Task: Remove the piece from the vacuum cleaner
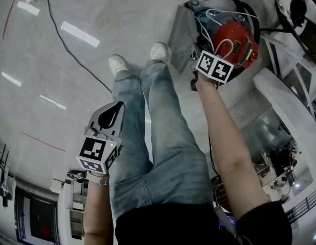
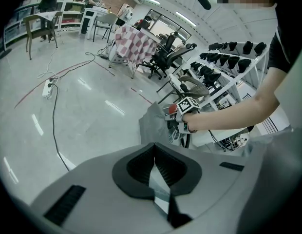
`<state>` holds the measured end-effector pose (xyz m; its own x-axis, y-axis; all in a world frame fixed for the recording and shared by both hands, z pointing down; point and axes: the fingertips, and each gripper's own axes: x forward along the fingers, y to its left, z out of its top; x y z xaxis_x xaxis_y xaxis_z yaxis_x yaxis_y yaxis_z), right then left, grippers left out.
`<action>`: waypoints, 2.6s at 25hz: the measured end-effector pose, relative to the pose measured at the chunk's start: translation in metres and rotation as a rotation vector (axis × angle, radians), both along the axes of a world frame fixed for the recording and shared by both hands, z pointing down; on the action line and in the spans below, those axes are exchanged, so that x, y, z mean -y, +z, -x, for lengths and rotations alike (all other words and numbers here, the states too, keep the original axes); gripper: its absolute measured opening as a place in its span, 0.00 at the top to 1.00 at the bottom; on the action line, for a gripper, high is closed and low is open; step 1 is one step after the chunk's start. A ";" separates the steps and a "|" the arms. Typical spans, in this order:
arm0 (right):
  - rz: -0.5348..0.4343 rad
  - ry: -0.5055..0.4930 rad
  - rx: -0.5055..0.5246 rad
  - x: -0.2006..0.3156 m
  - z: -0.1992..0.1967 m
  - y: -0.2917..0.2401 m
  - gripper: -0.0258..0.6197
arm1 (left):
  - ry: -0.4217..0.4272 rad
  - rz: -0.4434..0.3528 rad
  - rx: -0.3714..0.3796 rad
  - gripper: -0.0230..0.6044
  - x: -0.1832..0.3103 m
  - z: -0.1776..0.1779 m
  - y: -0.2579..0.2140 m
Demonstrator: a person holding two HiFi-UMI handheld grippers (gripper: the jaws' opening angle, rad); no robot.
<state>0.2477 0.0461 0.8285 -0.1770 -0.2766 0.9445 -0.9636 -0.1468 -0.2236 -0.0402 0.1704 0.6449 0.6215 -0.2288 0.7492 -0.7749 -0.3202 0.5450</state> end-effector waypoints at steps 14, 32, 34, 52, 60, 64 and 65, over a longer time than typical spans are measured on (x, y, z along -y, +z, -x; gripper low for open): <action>0.008 0.017 0.028 0.002 0.007 0.004 0.88 | -0.019 0.009 0.003 0.93 -0.001 0.011 0.004; 0.016 0.007 0.038 0.007 0.010 0.008 0.88 | -0.021 0.025 -0.001 0.93 -0.002 0.014 0.010; 0.014 0.006 0.036 0.008 0.010 0.009 0.88 | -0.019 0.021 -0.002 0.93 -0.001 0.013 0.010; -0.017 -0.068 0.171 0.011 0.072 0.000 0.88 | -0.019 0.025 -0.006 0.93 -0.008 0.011 0.010; -0.058 -0.210 0.310 0.028 0.187 -0.014 0.88 | -0.058 0.010 0.005 0.93 -0.005 0.024 0.007; -0.081 -0.258 0.370 0.030 0.222 -0.033 0.88 | -0.093 -0.003 0.014 0.93 -0.006 0.036 0.004; -0.087 -0.268 0.384 0.031 0.230 -0.039 0.88 | -0.102 -0.008 0.016 0.93 -0.006 0.040 0.004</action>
<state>0.0181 0.0153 0.7899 -0.5850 -0.2488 0.7719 -0.8100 0.1307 -0.5717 -0.0801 0.1765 0.6489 0.5825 -0.2958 0.7571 -0.8124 -0.2435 0.5299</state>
